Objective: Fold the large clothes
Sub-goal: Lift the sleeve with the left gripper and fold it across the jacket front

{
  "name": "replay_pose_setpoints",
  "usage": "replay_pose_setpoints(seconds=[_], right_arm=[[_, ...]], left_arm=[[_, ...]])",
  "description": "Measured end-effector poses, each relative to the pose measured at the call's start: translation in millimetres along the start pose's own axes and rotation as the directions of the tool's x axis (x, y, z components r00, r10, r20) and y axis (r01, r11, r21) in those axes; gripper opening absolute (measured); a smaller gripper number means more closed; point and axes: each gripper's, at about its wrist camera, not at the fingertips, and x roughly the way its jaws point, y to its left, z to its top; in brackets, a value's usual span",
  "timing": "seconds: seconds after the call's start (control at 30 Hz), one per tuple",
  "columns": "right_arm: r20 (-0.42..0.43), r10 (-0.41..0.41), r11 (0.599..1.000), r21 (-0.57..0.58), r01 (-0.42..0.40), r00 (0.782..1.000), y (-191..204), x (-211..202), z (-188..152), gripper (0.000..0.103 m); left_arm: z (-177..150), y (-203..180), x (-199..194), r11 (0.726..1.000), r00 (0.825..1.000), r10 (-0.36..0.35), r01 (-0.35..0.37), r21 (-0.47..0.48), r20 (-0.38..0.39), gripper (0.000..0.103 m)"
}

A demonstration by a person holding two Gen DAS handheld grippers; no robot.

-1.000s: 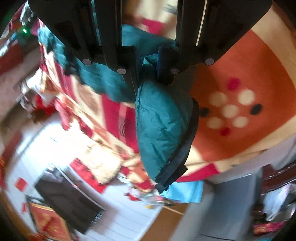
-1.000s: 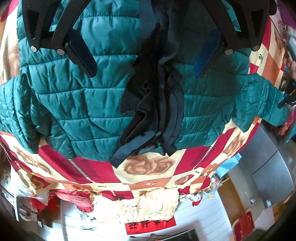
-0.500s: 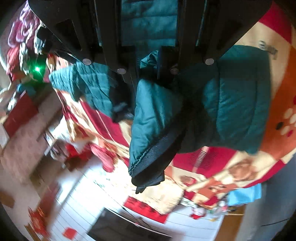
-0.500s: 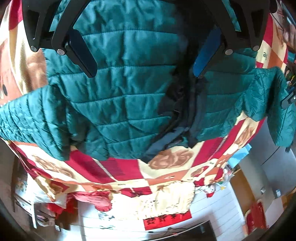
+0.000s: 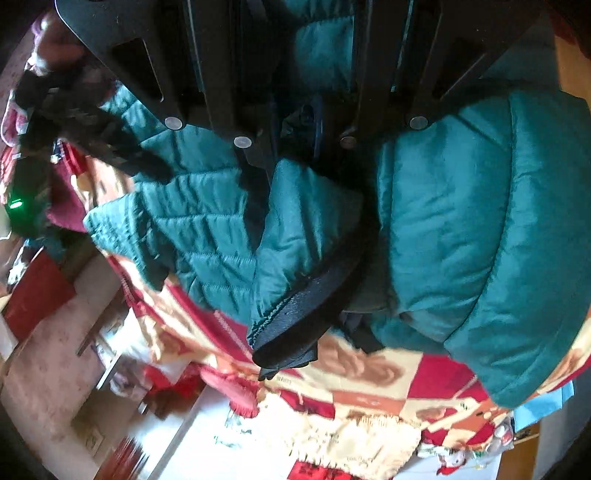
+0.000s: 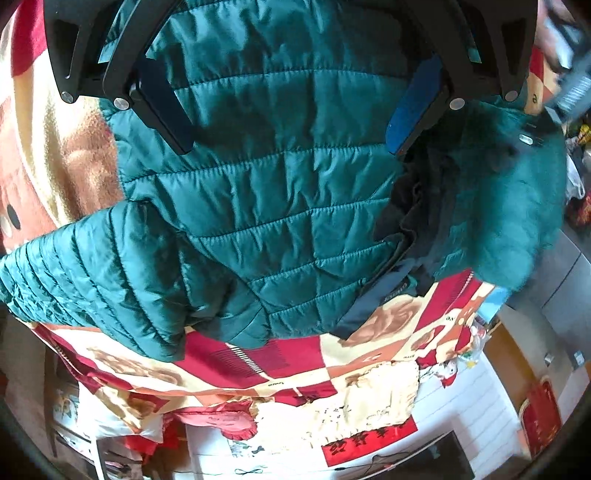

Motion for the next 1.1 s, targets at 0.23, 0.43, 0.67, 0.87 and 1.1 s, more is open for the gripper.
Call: replay_pose_setpoints(seconds=[0.23,0.43,0.67,0.87,1.1], right_arm=[[0.013,0.023,0.999,0.04,-0.023,1.0,-8,-10,2,0.103],[0.019,0.094,0.994,0.063,-0.095,0.995,-1,-14,2,0.103],[0.004,0.162,0.987,0.024,-0.162,0.987,28,-8,4,0.103],[-0.072,0.165,0.983,-0.065,-0.17,0.984,67,27,9,0.073],[0.028,0.076,0.979,-0.191,-0.069,0.997,88,10,19,0.02]], left_arm=[[-5,-3,0,0.998,0.997,-0.065,0.065,-0.003,-0.037,0.045],[-10,1,-65,0.993,0.996,-0.085,0.083,0.081,0.025,0.058],[-21,68,-119,0.984,0.978,0.165,-0.172,0.046,0.132,0.058],[-33,139,-124,0.957,0.957,0.276,-0.265,-0.116,0.092,0.058],[-28,153,-125,0.947,0.949,0.294,-0.274,-0.166,0.113,0.058]])
